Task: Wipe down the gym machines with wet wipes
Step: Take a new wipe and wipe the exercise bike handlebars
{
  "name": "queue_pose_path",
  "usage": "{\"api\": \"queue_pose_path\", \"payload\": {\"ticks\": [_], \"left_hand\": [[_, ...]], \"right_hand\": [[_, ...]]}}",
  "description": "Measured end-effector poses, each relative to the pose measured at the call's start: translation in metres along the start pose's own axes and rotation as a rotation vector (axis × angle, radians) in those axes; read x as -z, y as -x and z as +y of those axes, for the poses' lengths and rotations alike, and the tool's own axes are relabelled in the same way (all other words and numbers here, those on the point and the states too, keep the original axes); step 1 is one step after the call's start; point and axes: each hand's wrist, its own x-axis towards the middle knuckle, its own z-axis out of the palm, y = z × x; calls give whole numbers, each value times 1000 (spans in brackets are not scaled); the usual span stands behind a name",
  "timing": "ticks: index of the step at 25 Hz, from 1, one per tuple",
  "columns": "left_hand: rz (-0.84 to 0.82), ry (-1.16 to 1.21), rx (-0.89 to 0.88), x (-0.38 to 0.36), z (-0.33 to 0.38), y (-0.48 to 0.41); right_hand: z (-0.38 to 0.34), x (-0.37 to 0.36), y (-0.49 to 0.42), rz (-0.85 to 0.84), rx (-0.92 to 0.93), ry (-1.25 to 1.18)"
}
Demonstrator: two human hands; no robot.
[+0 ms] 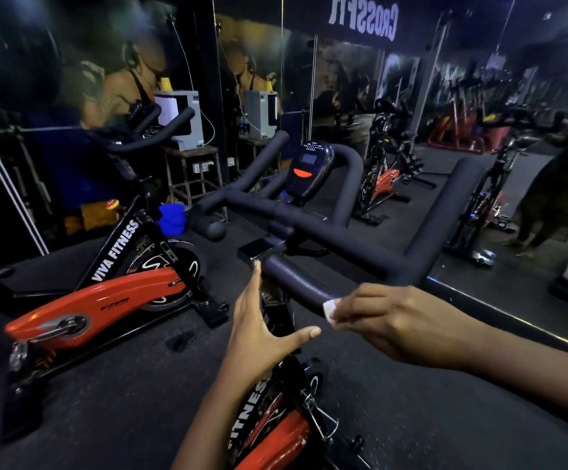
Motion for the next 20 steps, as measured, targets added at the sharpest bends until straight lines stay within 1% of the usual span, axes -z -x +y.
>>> {"api": "queue_pose_path", "payload": {"ticks": [2,4,5,6,7,8,10,12,14,16,20], "left_hand": [[-17,12,7,3,0,0],[-6,19,5,4,2,-1],[2,12,0,4,3,0],[14,-3,-14,4,4,1],[31,-20,-35,5,6,3],[51,-42,-63,4,6,5],[84,-134,-153,3,6,11],[95,-303,-266,-1,7,15],[86,-438,-382,-6,8,19],[83,-472,-456,-11,9,20],[89,-465,-496,-13,6,16]], "right_hand": [[7,5,-12,114,-163,-160],[17,2,-41,237,-445,-335],[22,-2,-59,240,-582,-400],[25,-8,-75,203,-689,-465],[27,-16,-87,160,-739,-530],[28,-24,-93,131,-746,-567],[29,-30,-93,118,-718,-558],[31,-26,-81,102,-665,-540],[32,-18,-62,42,-608,-484],[32,-8,-41,-33,-552,-410],[28,12,-7,-119,-357,-319]]}}
